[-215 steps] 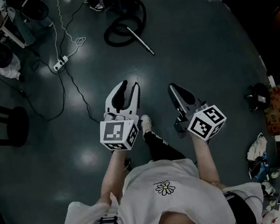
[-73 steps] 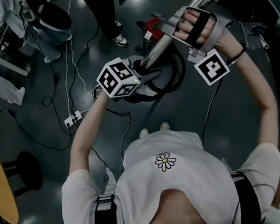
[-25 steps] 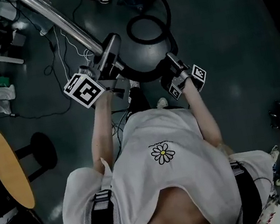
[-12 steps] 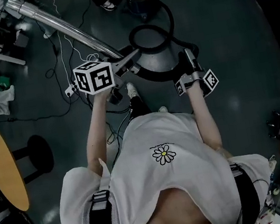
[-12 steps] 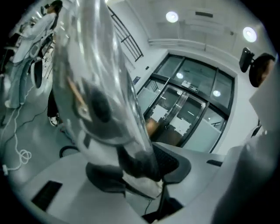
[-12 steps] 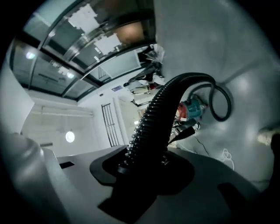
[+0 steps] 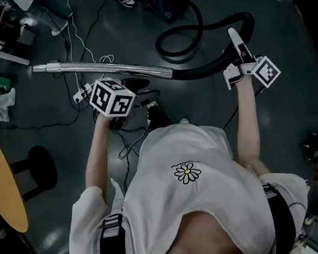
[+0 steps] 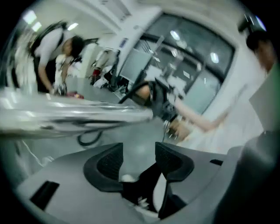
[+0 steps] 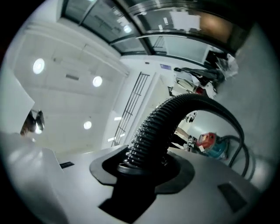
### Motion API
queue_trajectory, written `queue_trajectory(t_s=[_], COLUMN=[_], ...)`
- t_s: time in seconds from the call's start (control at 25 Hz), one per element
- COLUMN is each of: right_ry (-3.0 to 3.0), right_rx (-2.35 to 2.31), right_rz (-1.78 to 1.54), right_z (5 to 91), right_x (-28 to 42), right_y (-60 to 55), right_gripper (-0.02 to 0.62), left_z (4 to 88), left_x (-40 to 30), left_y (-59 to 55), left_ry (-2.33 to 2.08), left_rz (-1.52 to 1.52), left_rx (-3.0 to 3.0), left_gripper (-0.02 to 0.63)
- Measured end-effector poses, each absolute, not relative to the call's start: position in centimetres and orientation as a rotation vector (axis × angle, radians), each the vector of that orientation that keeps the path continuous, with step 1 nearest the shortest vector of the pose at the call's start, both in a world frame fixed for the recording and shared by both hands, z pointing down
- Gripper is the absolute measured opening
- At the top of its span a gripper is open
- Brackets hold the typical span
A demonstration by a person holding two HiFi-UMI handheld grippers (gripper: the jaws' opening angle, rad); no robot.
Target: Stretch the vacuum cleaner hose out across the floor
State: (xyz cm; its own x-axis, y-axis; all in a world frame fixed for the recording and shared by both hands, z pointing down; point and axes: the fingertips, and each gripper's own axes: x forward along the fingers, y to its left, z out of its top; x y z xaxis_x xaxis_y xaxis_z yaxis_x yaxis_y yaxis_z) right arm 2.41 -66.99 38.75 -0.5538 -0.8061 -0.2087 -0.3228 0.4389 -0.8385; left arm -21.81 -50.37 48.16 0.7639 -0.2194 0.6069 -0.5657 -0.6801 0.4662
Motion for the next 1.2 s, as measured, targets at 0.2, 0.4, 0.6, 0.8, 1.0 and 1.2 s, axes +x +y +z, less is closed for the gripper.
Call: queue_trajectory(t_s=[0.2,0.4,0.6,0.8,1.0,1.2], right_ry=[2.965,3.931,4.023,3.779,3.476,3.278], right_rx=[-1.153,-0.429,-0.435,-0.581,-0.586,-0.386], right_rz=[-0.209,1.728,1.952,2.37,2.61,2.399], right_z=[32.0,40.0,38.9,36.0,34.1,33.0], right_x=[-3.8,-11.3,-5.5,-2.0,-1.2,-5.7], right_y=[-65.7,-59.1,-58.6,-57.7,-57.0,-54.0], right_gripper=[0.207,0.207,0.209,0.207,0.207,0.207], left_z=[48.6,35.8,37.0,37.7,36.4,34.1], left_x=[-27.2,-25.0,-19.8,-15.5,-9.8,-6.4], left_y=[-50.3,-54.8,-55.0,-54.0,-49.8,-48.2], left_ry=[-1.0,-1.554,-1.403,-1.062,-0.393,-0.192], left_rz=[1.024,0.548,0.818,0.855,0.499,0.308], left_rx=[2.605,3.033,3.243,3.285,3.096,2.949], left_gripper=[0.229,0.229,0.23,0.23,0.23,0.229])
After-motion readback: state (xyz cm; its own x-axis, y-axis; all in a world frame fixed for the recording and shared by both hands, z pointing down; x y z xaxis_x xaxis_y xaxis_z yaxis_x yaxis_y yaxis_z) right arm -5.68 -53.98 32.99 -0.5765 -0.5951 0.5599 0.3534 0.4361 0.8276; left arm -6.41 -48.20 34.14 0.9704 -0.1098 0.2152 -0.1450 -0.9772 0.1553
